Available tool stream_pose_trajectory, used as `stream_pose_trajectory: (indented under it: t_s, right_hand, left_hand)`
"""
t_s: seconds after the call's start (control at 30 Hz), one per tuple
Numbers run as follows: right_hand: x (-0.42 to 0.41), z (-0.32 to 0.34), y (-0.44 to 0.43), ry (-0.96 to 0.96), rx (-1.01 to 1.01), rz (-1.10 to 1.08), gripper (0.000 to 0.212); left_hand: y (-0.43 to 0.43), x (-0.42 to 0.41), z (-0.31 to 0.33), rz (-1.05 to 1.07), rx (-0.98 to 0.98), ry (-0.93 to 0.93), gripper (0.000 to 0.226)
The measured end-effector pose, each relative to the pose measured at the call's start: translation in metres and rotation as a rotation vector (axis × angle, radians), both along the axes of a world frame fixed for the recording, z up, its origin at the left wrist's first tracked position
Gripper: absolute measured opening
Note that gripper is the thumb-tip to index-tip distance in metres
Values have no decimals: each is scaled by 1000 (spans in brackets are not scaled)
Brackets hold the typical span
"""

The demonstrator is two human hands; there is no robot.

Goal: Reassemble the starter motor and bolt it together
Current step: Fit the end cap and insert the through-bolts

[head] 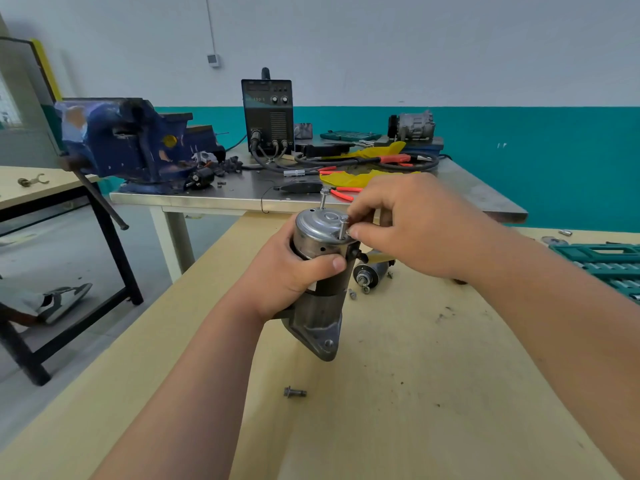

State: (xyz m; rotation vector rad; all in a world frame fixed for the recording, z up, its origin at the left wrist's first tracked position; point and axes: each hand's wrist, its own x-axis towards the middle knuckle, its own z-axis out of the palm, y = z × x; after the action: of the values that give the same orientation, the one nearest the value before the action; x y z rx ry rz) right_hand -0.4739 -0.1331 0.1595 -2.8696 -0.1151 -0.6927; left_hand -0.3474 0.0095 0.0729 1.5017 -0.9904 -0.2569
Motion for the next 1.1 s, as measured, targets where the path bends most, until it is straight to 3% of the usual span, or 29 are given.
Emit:
stream_pose_trajectory:
  t_s: [0.17, 0.37, 0.53, 0.6, 0.93, 1.1]
  right_hand:
    - [3, 13, 0, 133, -85, 3, 11]
    - [4, 15, 2, 116, -267, -24, 23]
    - [1, 15, -1, 119, -147, 53, 4]
    - [4, 16, 0, 123, -96, 81, 8]
    - [3, 21, 8, 156, -324, -8, 15]
    - [-1, 23, 7, 179, -309, 8, 15]
  left_hand:
    - [0, -1, 1, -9, 15, -13, 71]
    - [0, 0, 1, 3, 13, 2, 73]
    - [2, 0, 1, 4, -2, 4, 76]
    - [2, -1, 1, 3, -2, 0, 75]
    - [-1, -1, 2, -10, 6, 8, 74]
    - [1, -3, 1, 6, 8, -8, 73]
